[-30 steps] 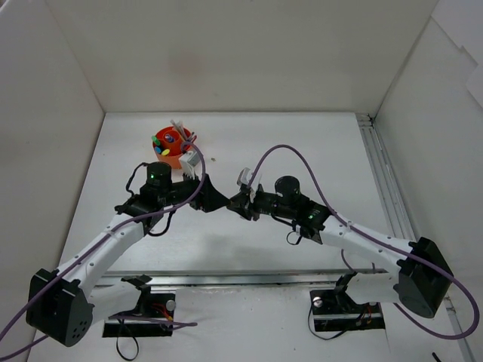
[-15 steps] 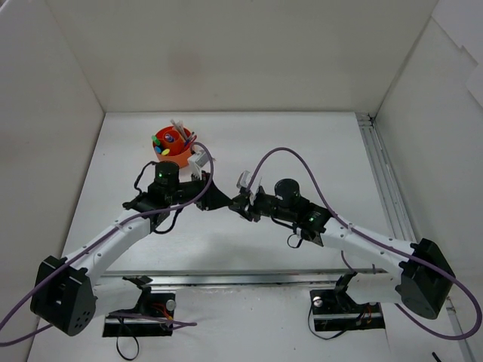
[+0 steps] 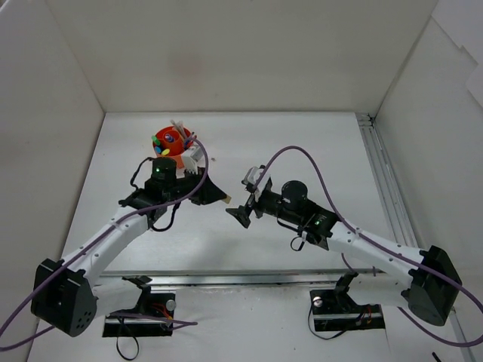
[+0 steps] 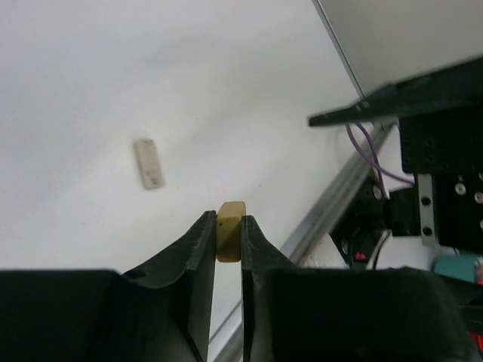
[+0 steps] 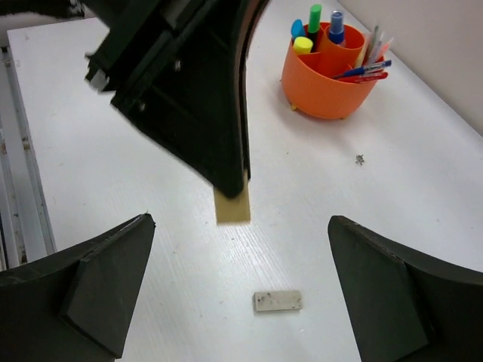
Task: Sort the stationery into containers
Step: Pick up the stationery from the center of the board, then place the stationery in the storage box, then pick up the stationery from the center of the board, then place the pen in the storage box, then reset both arms
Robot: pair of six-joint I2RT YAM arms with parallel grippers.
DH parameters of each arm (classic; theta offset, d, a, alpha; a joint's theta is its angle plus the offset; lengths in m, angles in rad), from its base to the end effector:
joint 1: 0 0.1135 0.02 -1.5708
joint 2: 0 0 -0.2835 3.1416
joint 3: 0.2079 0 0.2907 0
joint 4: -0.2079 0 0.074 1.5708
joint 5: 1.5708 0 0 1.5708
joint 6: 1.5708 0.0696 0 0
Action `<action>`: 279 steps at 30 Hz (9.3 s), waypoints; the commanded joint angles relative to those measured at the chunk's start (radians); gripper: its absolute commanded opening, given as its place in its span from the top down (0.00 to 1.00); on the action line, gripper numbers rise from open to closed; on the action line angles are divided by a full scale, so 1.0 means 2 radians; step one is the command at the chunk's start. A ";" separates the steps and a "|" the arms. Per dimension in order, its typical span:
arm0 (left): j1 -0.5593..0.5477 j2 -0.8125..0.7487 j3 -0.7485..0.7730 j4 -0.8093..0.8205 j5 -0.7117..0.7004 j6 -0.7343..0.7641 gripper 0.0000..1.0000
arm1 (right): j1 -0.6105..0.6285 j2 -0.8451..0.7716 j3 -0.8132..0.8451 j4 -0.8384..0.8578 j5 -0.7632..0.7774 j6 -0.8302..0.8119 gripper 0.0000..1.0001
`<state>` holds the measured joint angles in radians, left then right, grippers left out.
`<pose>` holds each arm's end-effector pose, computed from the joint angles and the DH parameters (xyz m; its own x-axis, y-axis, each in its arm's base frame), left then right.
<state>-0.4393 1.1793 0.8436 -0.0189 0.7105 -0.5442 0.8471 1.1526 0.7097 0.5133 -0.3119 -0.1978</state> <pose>0.2694 -0.1768 0.2945 -0.7224 -0.0942 -0.6851 0.5867 0.4408 -0.6793 0.2008 0.2595 0.3147 0.2257 -0.0271 -0.9738 -0.8889 0.4034 -0.2172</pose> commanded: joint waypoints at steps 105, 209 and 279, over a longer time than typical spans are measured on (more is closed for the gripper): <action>0.247 -0.105 0.102 -0.143 -0.236 0.046 0.00 | 0.064 0.344 0.186 -0.269 0.458 0.455 0.14; 0.284 0.384 0.588 -0.231 -0.114 0.198 1.00 | 0.014 0.004 -0.022 0.040 0.344 0.060 0.02; 0.279 0.281 0.480 -0.162 -0.181 0.207 0.00 | -0.019 -0.026 -0.037 0.010 0.364 0.139 0.02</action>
<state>0.1253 2.0010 1.8347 -0.4145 0.4454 -0.1135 0.8169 1.1423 0.6289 0.4984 0.3141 0.0109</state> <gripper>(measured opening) 0.996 0.978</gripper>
